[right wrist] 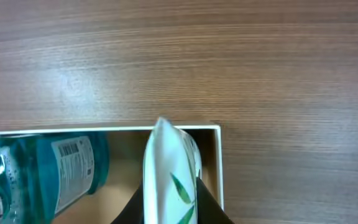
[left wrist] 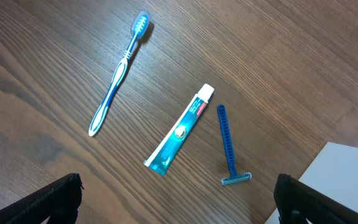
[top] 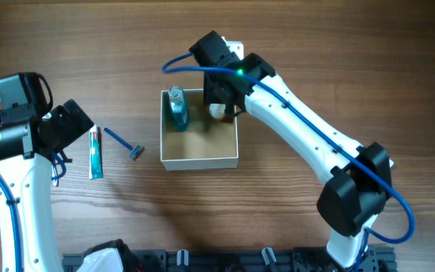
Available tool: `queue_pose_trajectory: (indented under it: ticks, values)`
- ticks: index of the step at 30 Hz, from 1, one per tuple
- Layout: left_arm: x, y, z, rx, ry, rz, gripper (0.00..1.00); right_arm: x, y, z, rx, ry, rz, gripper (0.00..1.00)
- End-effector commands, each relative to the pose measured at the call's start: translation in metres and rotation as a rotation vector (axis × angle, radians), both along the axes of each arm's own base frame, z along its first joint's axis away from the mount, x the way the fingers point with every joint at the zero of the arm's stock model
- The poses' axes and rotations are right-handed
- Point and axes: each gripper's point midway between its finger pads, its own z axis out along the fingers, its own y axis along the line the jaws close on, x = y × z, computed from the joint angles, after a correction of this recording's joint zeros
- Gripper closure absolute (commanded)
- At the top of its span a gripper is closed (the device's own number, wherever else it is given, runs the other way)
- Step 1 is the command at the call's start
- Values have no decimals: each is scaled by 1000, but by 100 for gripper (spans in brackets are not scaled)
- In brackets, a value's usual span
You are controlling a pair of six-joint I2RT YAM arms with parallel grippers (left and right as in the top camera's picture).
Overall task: Pack container
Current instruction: 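Place the Pantene tube upright in the box's back right corner, then move the right gripper to the green Dettol soap and grasp it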
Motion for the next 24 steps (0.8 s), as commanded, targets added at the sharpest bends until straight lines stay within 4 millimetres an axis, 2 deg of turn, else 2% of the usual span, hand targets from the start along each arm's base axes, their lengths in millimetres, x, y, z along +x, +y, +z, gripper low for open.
queue_pose_trajectory:
  ticks: [1, 3, 7, 8, 10, 12, 14, 15, 16, 17, 18, 19, 21, 24]
  values:
    - [1, 5, 7, 19, -16, 19, 0, 3, -1, -8, -32, 5, 1, 64]
    - [1, 5, 7, 20, -16, 20, 0, 1, 1, -8, -32, 12, 31, 48]
    - [1, 5, 7, 20, -16, 20, 0, -5, 5, -2, -33, 18, 116, 43]
    - [1, 5, 7, 20, -16, 20, 0, -7, 8, 10, -30, -7, 152, 42]
    - [1, 5, 7, 20, -16, 20, 0, -17, 13, 48, 10, -73, 219, 41]
    - [1, 5, 7, 20, -16, 20, 0, -24, 2, 89, 54, -152, 194, 41]
    - [3, 5, 8, 22, -23, 20, 0, -20, -46, 150, 125, -291, -6, 39]
    - [3, 5, 8, 22, -23, 20, 0, -18, -85, 168, 144, -324, -138, 36]
    - [3, 5, 8, 22, -23, 20, 0, -19, -120, 174, 152, -324, -258, 33]
    - [3, 5, 8, 22, -23, 20, 0, -25, -170, 170, 153, -273, -424, 28]
    - [3, 5, 8, 22, -23, 20, 0, -33, -200, 159, 147, -201, -495, 28]
    - [3, 5, 8, 22, -23, 20, 0, -43, -221, 147, 138, -125, -549, 28]
    - [3, 5, 8, 22, -24, 20, 0, -70, -246, 116, 112, 31, -629, 28]
    - [3, 6, 8, 23, -26, 20, 0, -108, -255, 75, 94, 124, -712, 27]
